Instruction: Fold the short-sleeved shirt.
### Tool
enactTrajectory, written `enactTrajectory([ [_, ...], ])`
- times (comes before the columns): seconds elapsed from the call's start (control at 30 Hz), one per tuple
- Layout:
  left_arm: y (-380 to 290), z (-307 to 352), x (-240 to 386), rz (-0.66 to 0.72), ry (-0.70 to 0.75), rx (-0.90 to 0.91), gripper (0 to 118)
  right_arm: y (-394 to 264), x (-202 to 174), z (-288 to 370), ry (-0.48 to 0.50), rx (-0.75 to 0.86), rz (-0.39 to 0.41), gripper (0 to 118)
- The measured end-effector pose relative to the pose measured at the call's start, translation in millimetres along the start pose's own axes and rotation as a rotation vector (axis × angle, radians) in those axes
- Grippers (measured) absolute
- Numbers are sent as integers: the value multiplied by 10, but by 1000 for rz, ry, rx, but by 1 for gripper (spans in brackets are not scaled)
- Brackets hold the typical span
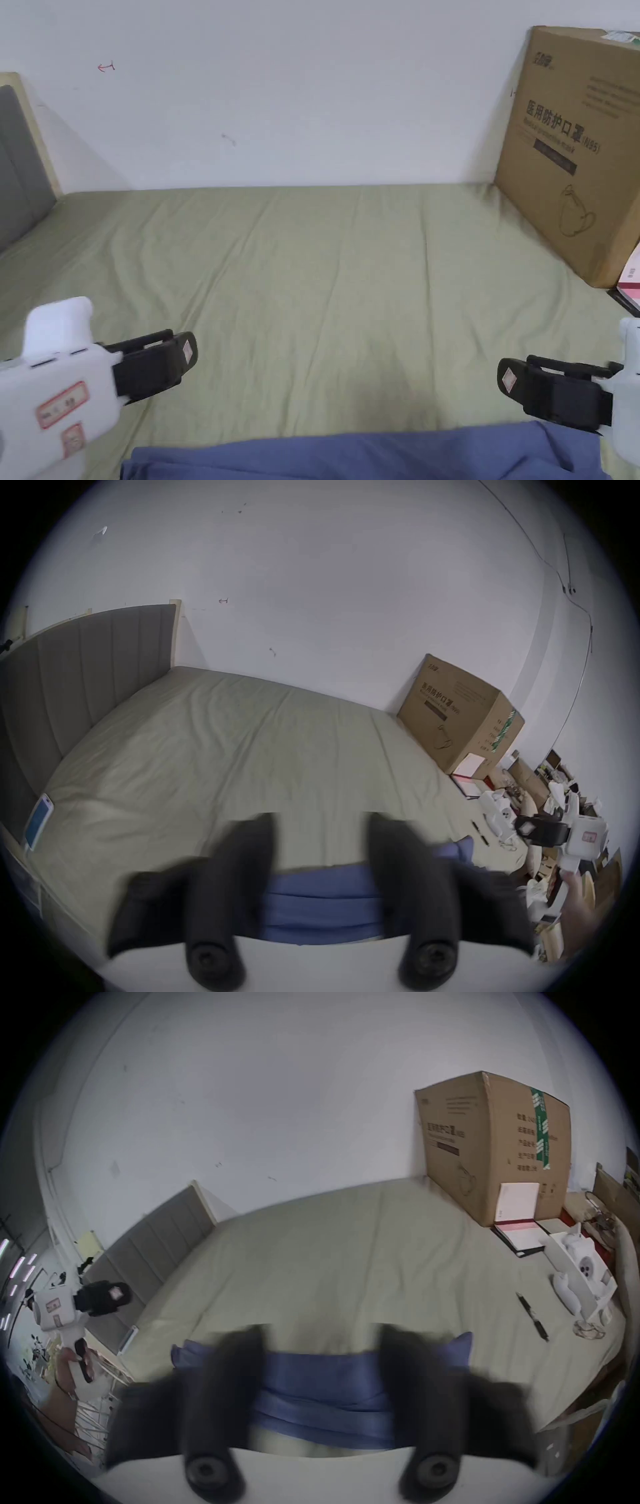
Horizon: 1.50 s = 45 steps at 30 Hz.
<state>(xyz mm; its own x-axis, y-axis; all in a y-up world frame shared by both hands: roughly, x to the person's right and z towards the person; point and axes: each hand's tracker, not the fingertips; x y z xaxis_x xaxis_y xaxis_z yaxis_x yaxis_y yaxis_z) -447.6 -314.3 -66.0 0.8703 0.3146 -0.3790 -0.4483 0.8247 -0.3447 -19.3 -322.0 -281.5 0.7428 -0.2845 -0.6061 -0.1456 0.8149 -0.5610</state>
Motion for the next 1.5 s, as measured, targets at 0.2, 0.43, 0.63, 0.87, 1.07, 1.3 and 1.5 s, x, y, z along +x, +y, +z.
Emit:
enactTrajectory([
  [0.2, -253, -44, 284, -79, 3, -38, 0, -207, -64, -75, 3, -22, -24, 0],
  [0.43, -48, -191, -231, 61, -128, -237, 0, -191, 6, -26, 47, -8, -57, 0],
  [0.63, -102, -576, -1581, 417, -316, -439, 7, -120, 22, -7, 23, -36, -75, 0],
  [0.87, -714, -972, -2467, 640, -335, -485, 118, -84, 45, -83, -11, -104, -127, 0],
  [1.07, -1325, -1360, -2411, 806, -444, -563, 118, -33, -2, -154, -32, -146, -165, 0],
  [1.3, -1616, -1781, -2099, 890, -658, -538, 9, 76, 164, -208, -73, -111, -248, 0],
  [1.5, -1460, -1696, -1786, 650, -323, -603, 8, 36, 178, -263, -80, -121, -244, 0],
])
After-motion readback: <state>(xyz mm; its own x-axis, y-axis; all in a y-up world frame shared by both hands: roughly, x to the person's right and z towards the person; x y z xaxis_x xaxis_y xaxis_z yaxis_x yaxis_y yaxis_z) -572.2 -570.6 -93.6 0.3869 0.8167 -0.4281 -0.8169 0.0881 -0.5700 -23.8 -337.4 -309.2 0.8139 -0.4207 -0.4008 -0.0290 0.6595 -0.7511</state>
